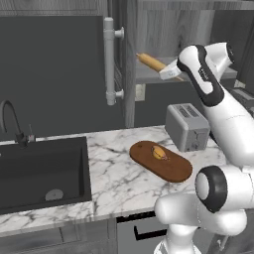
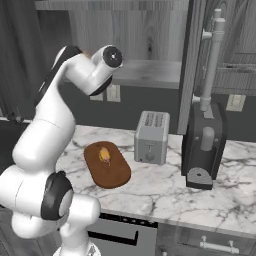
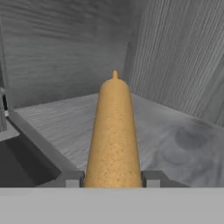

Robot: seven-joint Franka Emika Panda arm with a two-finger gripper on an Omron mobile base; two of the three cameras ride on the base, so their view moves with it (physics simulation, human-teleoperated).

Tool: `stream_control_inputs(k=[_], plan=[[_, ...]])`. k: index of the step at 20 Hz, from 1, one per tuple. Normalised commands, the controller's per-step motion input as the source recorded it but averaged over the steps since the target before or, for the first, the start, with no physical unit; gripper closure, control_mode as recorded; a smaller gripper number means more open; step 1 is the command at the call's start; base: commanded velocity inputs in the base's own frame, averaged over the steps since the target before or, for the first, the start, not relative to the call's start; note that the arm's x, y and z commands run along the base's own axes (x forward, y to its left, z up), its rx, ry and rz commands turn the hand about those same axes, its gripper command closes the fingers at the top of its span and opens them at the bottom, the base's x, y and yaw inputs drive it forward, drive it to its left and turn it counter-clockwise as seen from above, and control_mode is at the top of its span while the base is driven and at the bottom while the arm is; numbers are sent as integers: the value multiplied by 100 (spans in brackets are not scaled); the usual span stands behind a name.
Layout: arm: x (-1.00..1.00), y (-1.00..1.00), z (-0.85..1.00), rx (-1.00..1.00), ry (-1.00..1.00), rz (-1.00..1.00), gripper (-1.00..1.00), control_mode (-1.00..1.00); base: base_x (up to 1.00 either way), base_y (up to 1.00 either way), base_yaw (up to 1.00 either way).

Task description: Open the cabinet, retrieve the rolling pin, and place it next to the meat on the cutting board to prepare for tenderizing.

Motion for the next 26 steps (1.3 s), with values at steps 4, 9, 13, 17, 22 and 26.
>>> stream_control_inputs(k=[4, 9, 13, 17, 22, 26], plan=[[-77, -15, 12, 11, -11, -7, 100, -100, 0, 0, 0], [-80, -18, 19, 13, -5, -8, 100, -100, 0, 0, 0], [-85, -26, 17, 14, 0, -8, 100, -100, 0, 0, 0], [-76, -28, 6, 11, 0, -8, 100, -100, 0, 0, 0], [-64, -20, -6, 1, 1, -6, 100, -100, 0, 0, 0], [-55, -13, -22, 0, 3, -3, 100, -100, 0, 0, 0]])
